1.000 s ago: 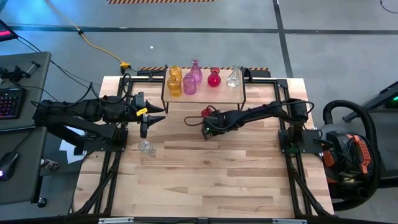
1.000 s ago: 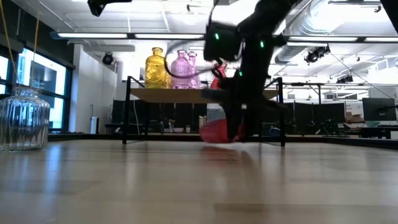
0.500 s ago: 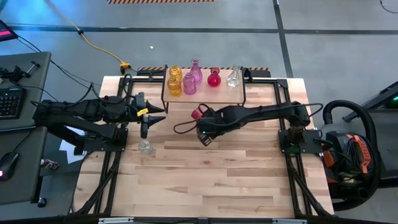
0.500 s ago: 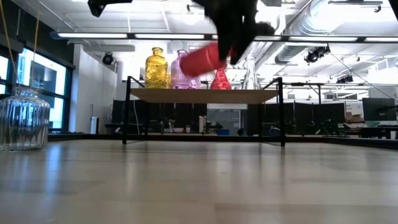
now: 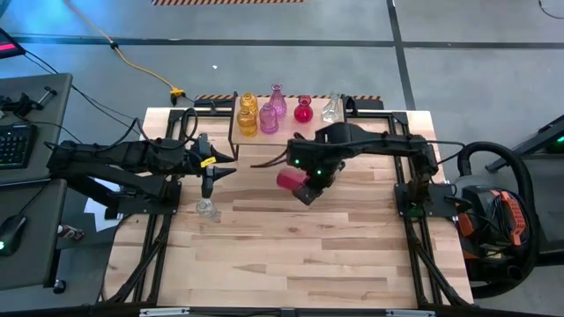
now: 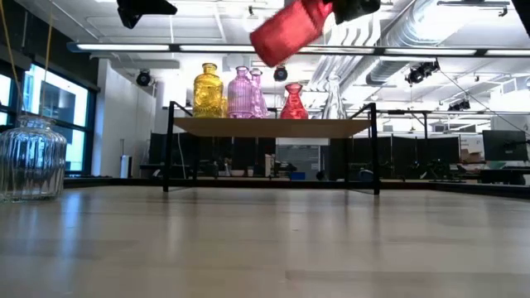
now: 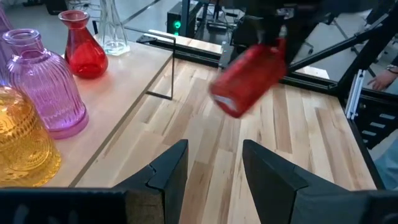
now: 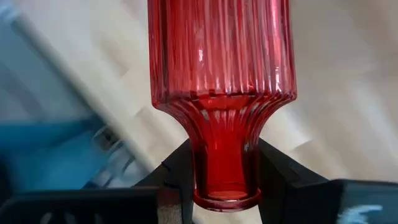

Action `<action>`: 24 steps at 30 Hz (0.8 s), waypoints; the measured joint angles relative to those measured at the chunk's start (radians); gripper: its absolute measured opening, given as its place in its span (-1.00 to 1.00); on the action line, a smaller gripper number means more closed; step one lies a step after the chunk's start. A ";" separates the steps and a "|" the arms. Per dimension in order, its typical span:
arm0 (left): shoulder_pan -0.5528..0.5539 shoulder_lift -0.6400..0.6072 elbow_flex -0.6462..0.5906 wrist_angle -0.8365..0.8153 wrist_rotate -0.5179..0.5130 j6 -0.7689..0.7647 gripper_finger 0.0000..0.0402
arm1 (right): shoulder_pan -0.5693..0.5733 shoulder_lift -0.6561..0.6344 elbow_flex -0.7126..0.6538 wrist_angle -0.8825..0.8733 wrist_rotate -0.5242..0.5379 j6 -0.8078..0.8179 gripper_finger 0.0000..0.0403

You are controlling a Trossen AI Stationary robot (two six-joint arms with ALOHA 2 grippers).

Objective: Sort vases onto shelf
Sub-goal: Put the red vase on the shelf

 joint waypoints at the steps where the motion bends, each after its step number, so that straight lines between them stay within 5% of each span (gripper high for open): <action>1: 0.000 0.000 0.000 0.000 0.000 0.000 -0.28 | -0.007 0.002 0.001 -0.001 -0.053 -0.015 -0.53; 9: 0.000 0.000 0.000 0.000 0.000 -0.004 -0.28 | -0.047 0.006 -0.083 0.001 -0.285 -0.119 -0.53; 18: 0.000 0.001 0.000 0.000 -0.016 -0.027 -0.28 | -0.021 0.007 -0.350 0.000 -0.582 -0.171 -0.53; 24: 0.000 0.008 0.000 0.001 -0.020 -0.028 -0.28 | 0.030 0.006 -0.464 0.000 -0.630 -0.094 -0.53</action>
